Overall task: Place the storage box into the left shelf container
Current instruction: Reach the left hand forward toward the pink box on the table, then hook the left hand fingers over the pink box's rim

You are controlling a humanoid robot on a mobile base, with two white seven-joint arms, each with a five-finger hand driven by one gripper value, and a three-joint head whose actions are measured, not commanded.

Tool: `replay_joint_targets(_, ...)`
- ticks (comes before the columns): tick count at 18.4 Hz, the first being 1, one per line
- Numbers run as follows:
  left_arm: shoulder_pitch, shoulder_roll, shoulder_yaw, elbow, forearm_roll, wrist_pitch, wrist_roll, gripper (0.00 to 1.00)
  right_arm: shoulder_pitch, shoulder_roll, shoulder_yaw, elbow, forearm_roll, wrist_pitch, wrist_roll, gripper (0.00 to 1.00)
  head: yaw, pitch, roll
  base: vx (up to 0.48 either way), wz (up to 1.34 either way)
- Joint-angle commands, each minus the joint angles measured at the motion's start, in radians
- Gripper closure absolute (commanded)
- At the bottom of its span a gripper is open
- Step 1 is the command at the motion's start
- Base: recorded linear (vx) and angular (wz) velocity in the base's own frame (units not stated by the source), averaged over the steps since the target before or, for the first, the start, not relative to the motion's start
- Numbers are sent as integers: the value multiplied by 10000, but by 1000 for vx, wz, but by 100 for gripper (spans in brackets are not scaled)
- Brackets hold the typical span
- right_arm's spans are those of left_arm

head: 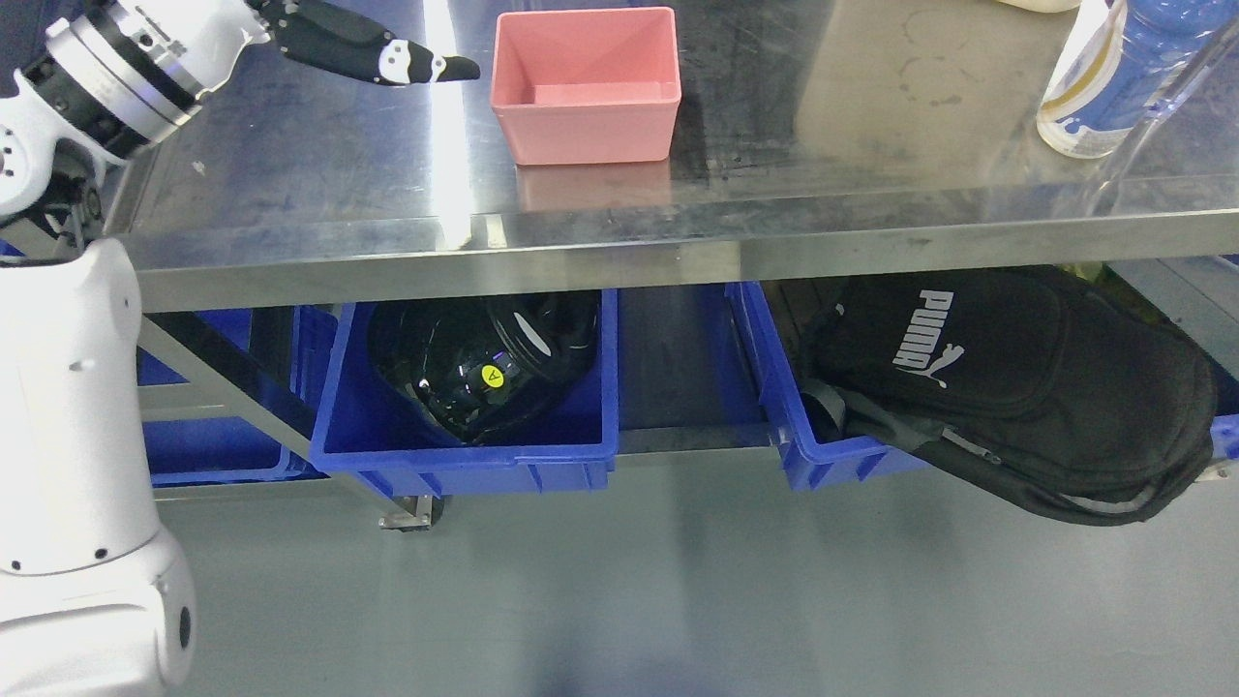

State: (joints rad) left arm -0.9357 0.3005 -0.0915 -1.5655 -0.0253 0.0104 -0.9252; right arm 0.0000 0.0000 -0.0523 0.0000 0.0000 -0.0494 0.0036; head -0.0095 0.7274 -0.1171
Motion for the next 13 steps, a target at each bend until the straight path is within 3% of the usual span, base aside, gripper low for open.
replay_joint_targets(1, -1486, 909, -3685, 1203, -1388, 963, -595, 2, -46, -175, 1, -175, -215, 3, -66, 0, 0, 0, 0, 0, 0)
replay_joint_targets(3, -1961, 388, -4038, 1449, -1389, 1642, -871, 3, -31, -175, 1, -175, -215, 3, -66, 0, 0, 0, 0, 0, 0)
replay_joint_targets(7, -2852, -825, -4790, 2645, -1419, 1705, -1500, 7, -31, -175, 1, -175, -215, -12, -66, 0, 0, 0, 0, 0, 0)
replay_joint_targets(13, -3237, -1393, -5482, 4302, -2536, 1706, -1563, 6, -31, -175, 1, -175, -215, 3, -66, 0, 0, 0, 0, 0, 0)
